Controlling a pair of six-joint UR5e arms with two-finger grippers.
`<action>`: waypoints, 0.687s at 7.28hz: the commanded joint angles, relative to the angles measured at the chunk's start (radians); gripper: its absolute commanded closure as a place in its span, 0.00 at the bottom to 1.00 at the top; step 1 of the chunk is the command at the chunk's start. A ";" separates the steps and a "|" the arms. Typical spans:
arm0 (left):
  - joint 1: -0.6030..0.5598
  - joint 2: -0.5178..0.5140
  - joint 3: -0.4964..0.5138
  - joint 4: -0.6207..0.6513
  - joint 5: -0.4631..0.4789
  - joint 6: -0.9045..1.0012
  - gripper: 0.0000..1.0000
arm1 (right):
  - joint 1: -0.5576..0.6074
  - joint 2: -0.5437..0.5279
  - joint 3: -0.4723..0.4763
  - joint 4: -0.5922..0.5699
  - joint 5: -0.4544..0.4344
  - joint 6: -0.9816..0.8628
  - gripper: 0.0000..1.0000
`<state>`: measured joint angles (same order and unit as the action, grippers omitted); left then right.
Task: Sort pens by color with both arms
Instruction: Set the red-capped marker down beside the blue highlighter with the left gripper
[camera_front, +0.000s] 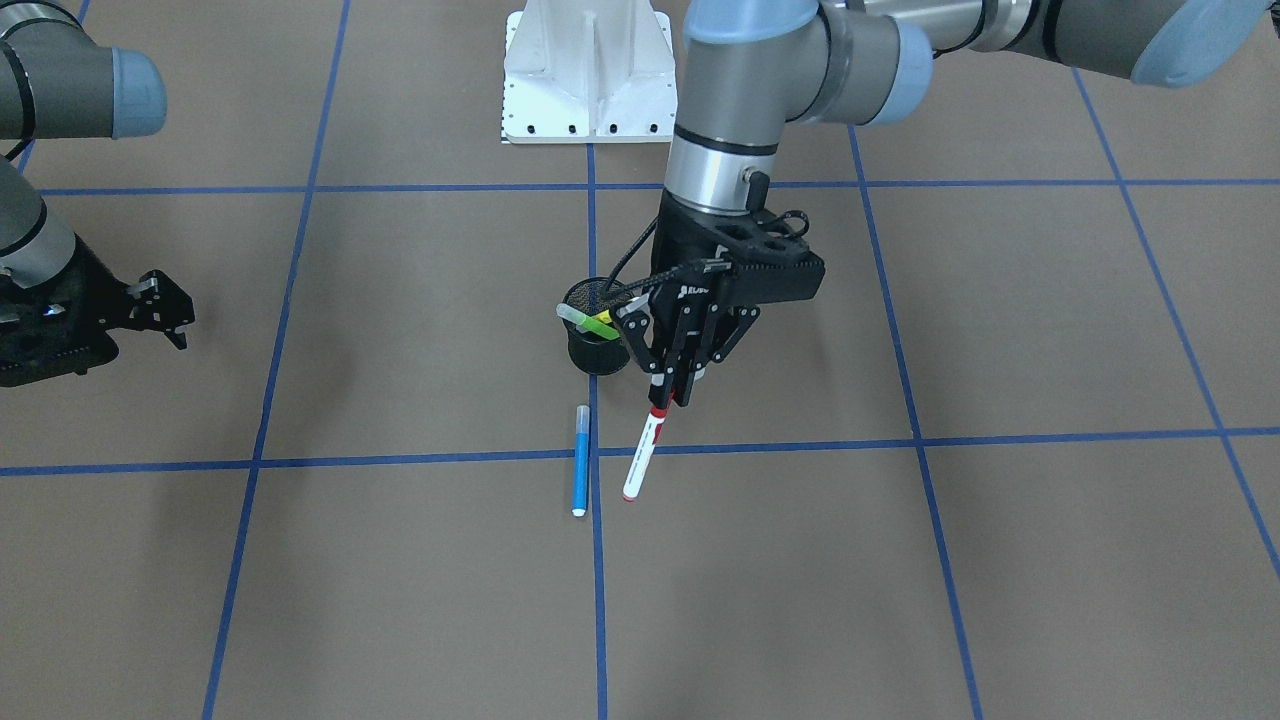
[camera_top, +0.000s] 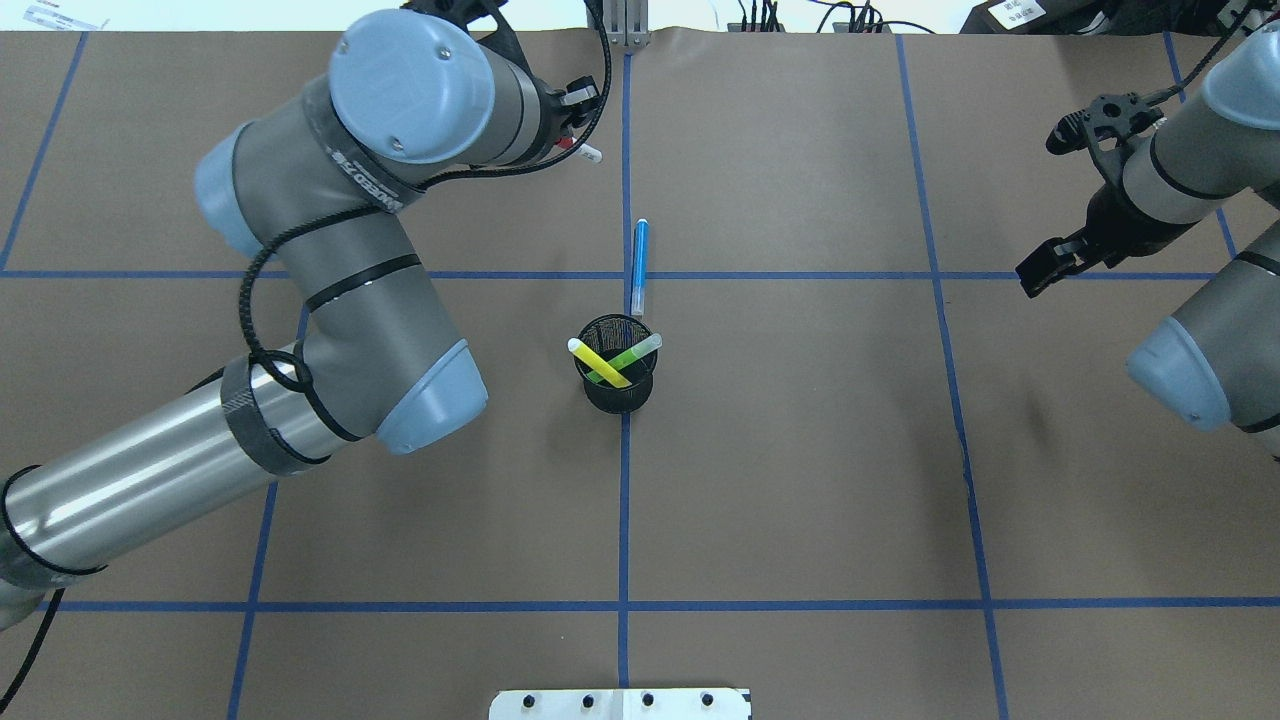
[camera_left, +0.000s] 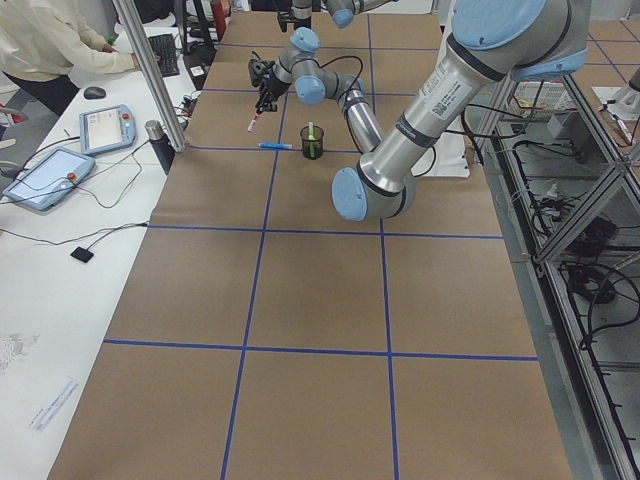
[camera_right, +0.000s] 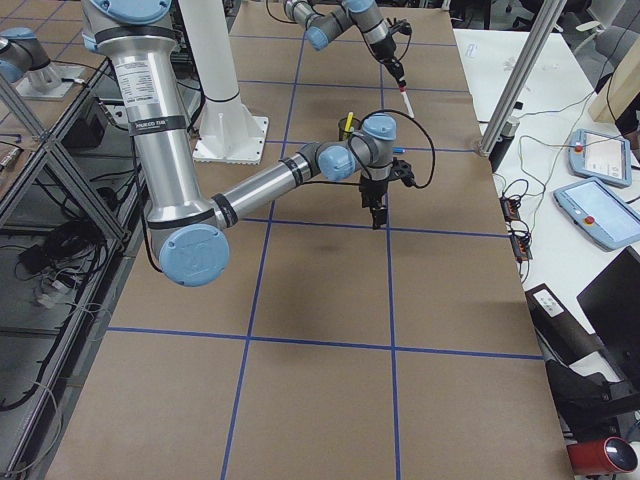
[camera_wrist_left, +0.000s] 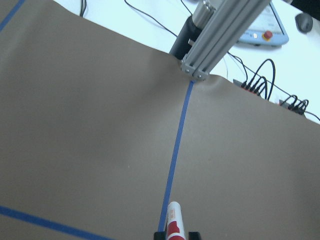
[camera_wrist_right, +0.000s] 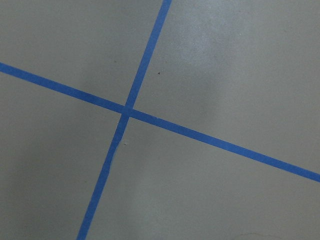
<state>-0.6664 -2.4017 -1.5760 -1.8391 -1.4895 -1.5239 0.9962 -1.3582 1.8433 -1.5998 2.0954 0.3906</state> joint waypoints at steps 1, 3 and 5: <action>0.088 -0.008 0.137 -0.151 0.218 -0.094 1.00 | -0.001 0.001 -0.003 -0.002 0.000 0.001 0.01; 0.157 0.004 0.166 -0.203 0.329 -0.098 1.00 | -0.001 0.001 -0.003 -0.002 0.000 -0.001 0.01; 0.183 0.025 0.175 -0.201 0.359 -0.094 1.00 | 0.002 -0.001 -0.001 -0.002 0.011 -0.001 0.01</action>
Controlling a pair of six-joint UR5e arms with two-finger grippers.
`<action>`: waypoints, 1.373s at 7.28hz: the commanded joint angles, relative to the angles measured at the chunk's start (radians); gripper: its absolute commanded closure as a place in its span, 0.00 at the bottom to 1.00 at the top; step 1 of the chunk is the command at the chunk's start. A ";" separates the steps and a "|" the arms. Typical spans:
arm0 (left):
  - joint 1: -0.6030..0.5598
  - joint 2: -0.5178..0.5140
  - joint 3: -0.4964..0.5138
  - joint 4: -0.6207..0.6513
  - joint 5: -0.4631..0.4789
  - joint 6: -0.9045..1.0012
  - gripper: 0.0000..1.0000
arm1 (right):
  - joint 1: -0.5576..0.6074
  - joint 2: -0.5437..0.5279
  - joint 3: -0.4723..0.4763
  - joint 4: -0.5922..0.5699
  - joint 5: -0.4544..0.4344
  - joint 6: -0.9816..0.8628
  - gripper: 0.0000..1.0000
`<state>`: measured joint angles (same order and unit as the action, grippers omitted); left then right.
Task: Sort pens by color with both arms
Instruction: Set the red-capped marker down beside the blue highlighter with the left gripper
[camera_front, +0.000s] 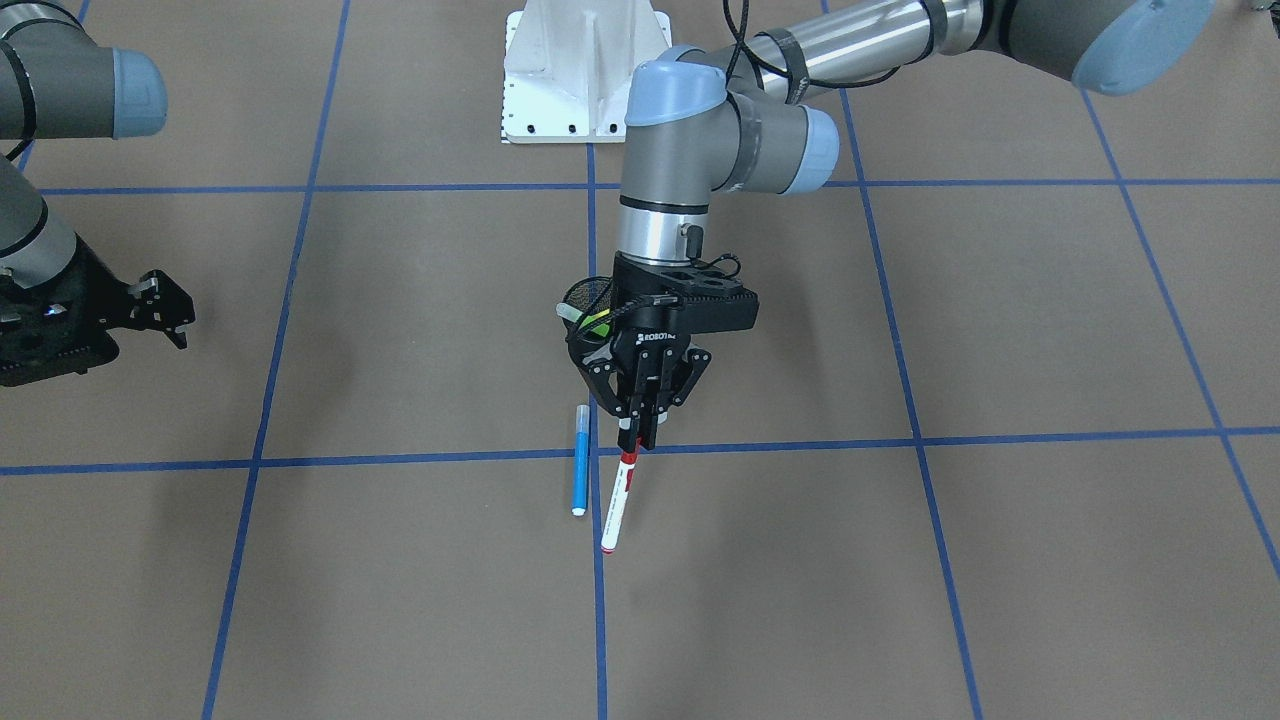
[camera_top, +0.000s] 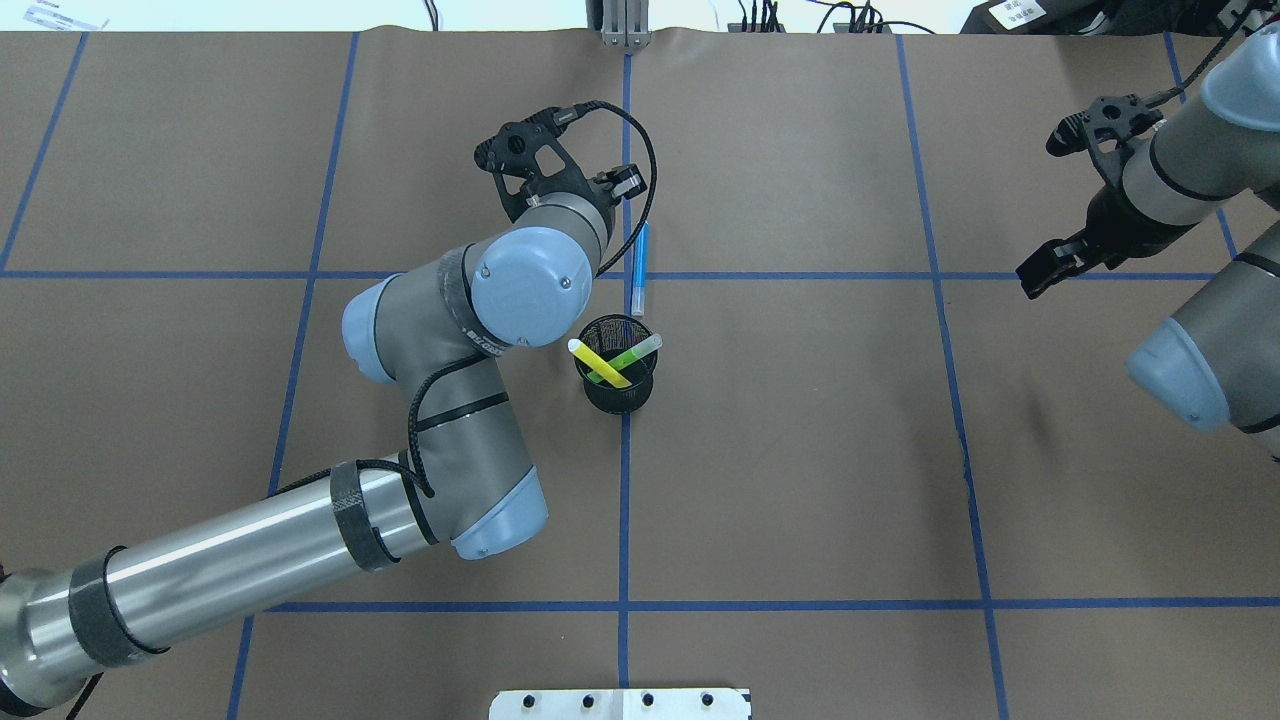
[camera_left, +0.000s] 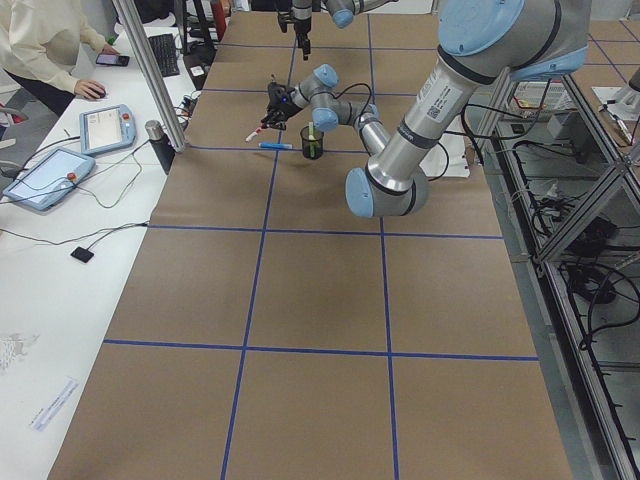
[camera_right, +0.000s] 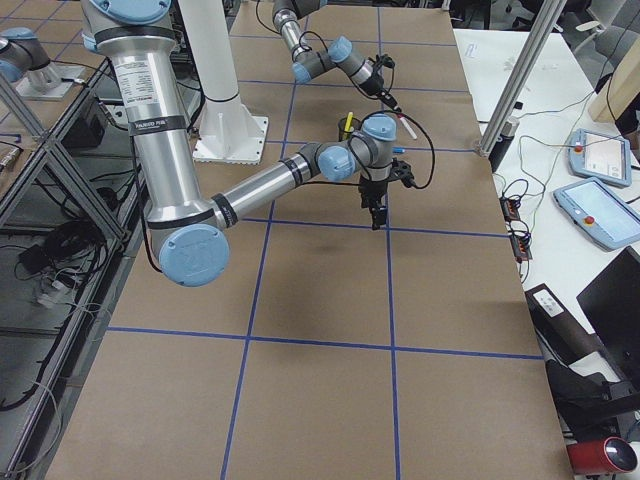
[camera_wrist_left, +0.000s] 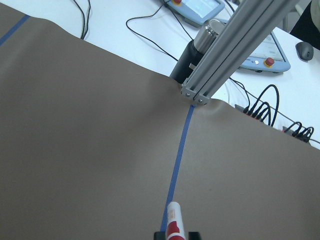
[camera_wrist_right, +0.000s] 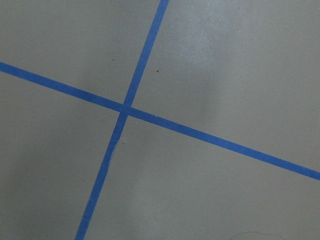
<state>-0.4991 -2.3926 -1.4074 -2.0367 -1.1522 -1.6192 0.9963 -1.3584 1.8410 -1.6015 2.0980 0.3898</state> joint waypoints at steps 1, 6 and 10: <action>0.014 0.039 0.001 -0.005 0.022 0.004 1.00 | 0.002 -0.001 0.000 0.000 0.010 0.000 0.01; 0.014 0.043 -0.005 -0.003 0.020 0.028 0.55 | 0.002 0.001 0.001 0.002 0.010 0.000 0.01; 0.004 0.055 -0.166 0.054 -0.045 0.183 0.02 | 0.007 0.016 0.001 0.000 0.043 0.010 0.01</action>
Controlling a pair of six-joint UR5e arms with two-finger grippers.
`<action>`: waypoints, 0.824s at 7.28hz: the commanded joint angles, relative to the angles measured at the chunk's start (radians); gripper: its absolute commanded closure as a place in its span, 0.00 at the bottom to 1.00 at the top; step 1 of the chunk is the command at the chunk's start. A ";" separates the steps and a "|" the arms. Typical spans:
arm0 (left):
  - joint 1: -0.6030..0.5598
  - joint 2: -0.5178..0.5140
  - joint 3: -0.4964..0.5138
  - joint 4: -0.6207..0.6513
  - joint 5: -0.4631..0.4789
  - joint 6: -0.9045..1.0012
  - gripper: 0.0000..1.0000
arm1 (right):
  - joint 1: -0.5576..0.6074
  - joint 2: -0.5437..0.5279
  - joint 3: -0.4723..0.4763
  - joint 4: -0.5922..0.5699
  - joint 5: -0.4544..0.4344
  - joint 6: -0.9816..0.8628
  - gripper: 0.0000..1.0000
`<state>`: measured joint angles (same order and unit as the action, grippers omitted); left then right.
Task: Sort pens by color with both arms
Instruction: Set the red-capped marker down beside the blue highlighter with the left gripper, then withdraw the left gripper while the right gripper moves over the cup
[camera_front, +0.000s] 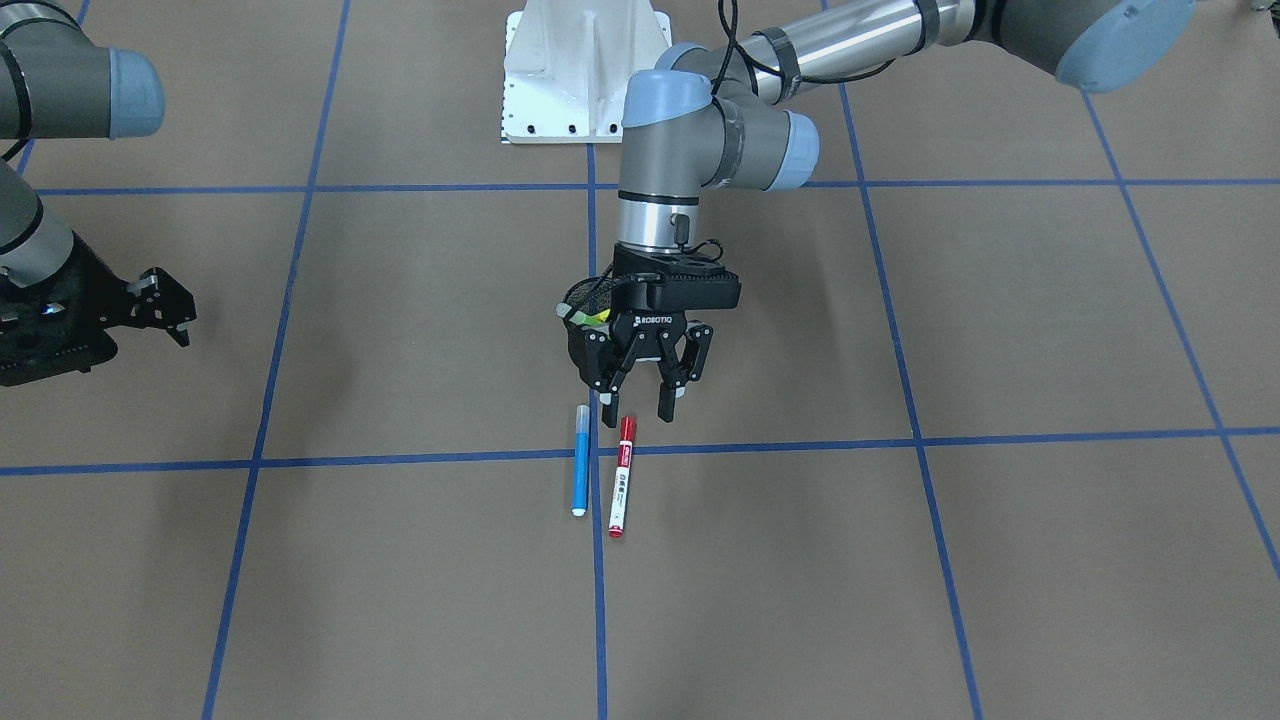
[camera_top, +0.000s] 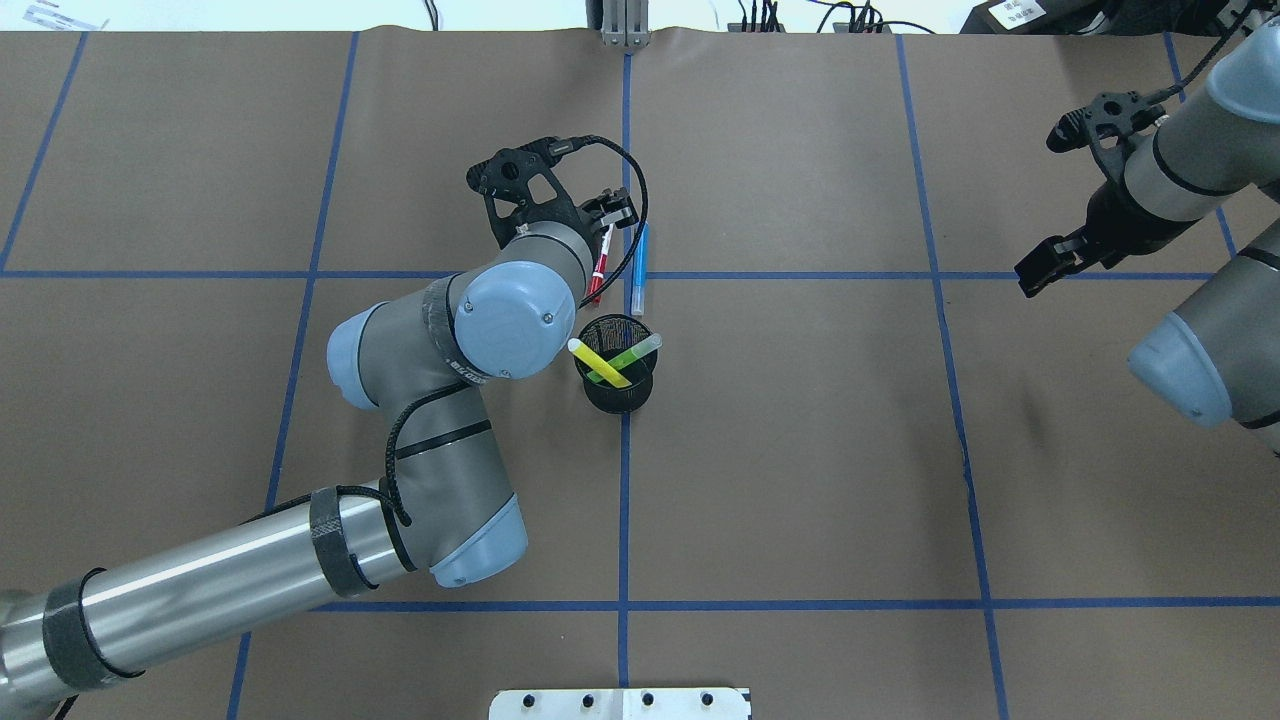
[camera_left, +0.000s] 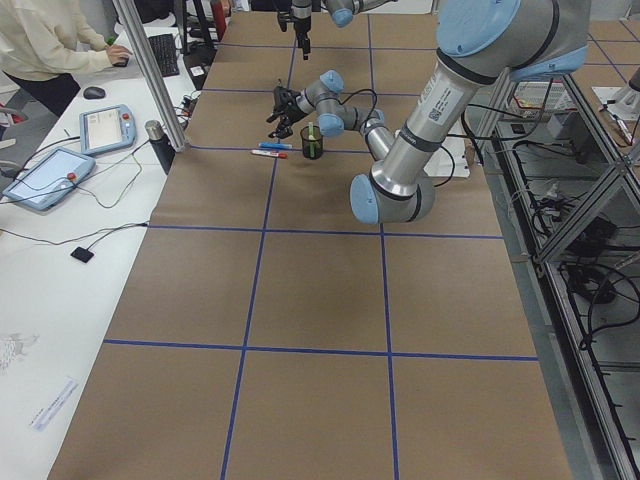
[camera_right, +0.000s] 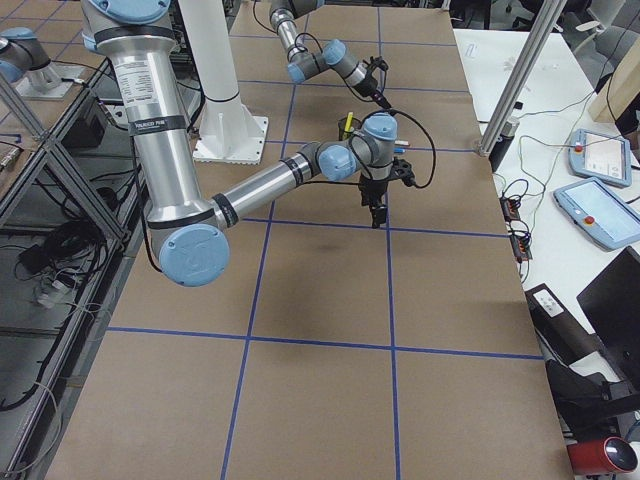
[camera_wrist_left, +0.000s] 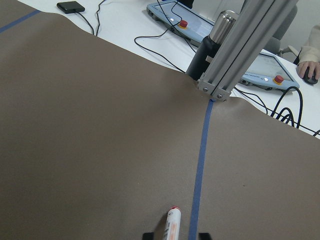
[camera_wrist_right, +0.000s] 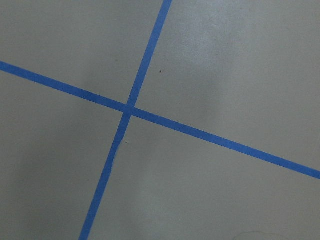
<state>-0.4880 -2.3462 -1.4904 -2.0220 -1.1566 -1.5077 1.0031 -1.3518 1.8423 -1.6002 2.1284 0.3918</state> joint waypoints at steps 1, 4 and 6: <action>-0.070 0.019 -0.199 0.181 -0.161 0.121 0.01 | 0.000 0.032 -0.003 -0.003 0.031 0.018 0.01; -0.301 0.144 -0.446 0.555 -0.637 0.424 0.01 | -0.008 0.219 -0.002 -0.161 0.094 0.148 0.01; -0.453 0.277 -0.478 0.589 -0.873 0.681 0.01 | -0.046 0.259 0.001 -0.147 0.131 0.281 0.01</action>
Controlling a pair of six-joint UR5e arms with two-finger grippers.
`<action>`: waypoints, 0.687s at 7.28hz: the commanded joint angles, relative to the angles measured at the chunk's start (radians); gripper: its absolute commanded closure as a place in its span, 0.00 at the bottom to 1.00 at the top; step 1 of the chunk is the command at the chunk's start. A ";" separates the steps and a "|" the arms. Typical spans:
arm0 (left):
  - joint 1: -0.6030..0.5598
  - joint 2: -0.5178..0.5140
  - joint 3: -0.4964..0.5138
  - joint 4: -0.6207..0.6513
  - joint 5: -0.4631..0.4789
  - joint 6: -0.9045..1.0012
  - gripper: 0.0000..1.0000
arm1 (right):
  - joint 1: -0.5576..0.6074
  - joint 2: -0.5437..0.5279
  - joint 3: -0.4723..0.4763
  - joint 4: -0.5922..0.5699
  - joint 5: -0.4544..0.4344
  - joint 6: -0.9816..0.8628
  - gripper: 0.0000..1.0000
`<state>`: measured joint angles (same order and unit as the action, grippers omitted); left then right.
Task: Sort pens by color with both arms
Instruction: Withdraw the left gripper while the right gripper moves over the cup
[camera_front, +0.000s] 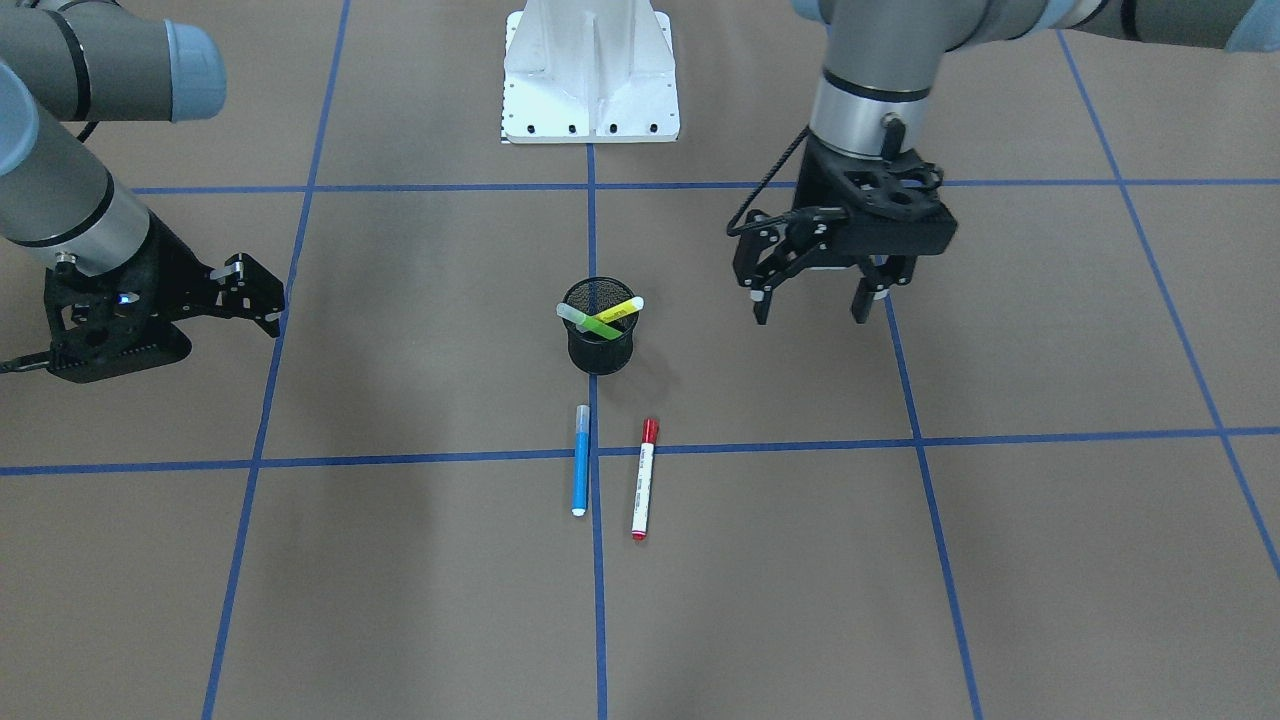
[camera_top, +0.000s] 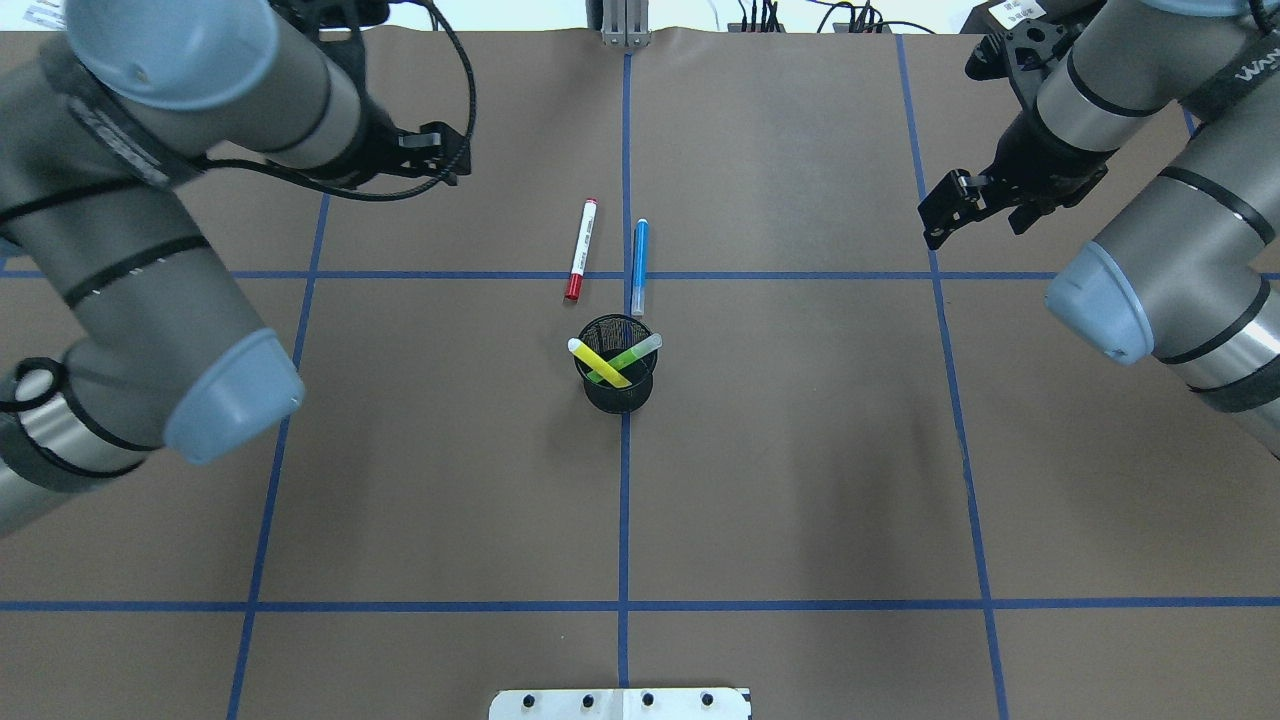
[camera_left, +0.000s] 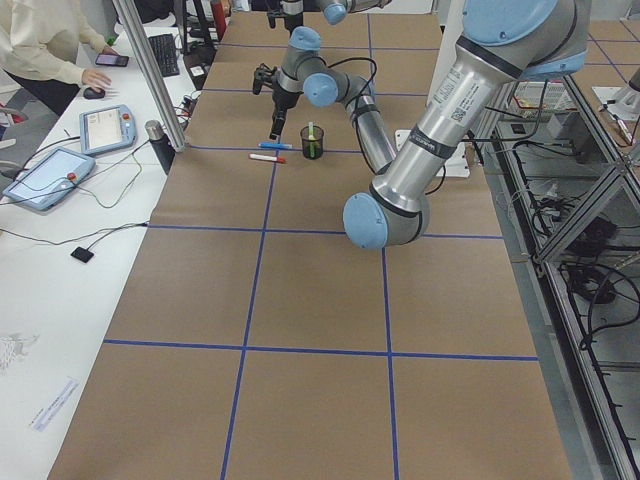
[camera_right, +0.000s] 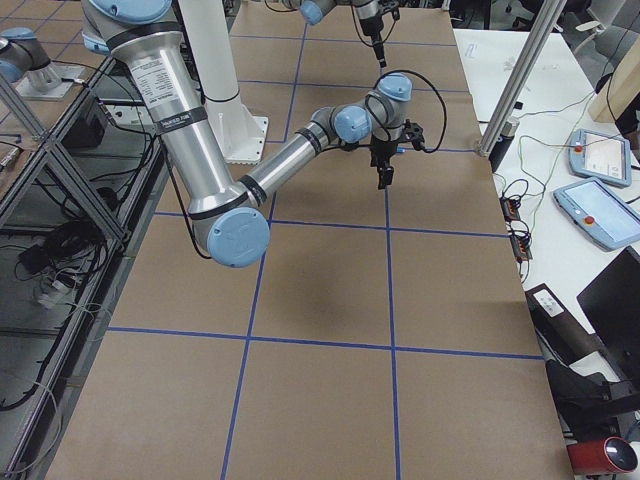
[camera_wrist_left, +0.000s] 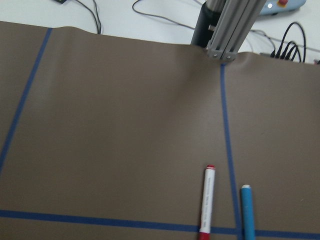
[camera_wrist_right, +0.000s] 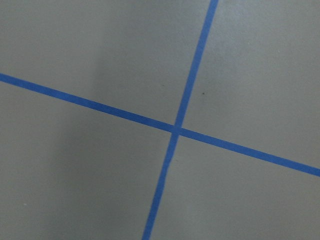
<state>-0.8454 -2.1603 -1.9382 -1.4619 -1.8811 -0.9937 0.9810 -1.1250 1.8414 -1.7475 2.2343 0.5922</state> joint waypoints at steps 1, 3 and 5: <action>-0.162 0.153 -0.022 0.031 -0.209 0.307 0.01 | -0.063 0.050 0.004 0.037 0.045 0.178 0.01; -0.289 0.226 0.031 0.028 -0.294 0.523 0.01 | -0.174 0.080 -0.026 0.231 0.041 0.372 0.01; -0.366 0.255 0.112 0.017 -0.312 0.702 0.01 | -0.290 0.166 -0.063 0.270 -0.048 0.492 0.01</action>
<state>-1.1611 -1.9236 -1.8749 -1.4407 -2.1782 -0.4028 0.7650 -1.0185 1.8076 -1.5105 2.2469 1.0077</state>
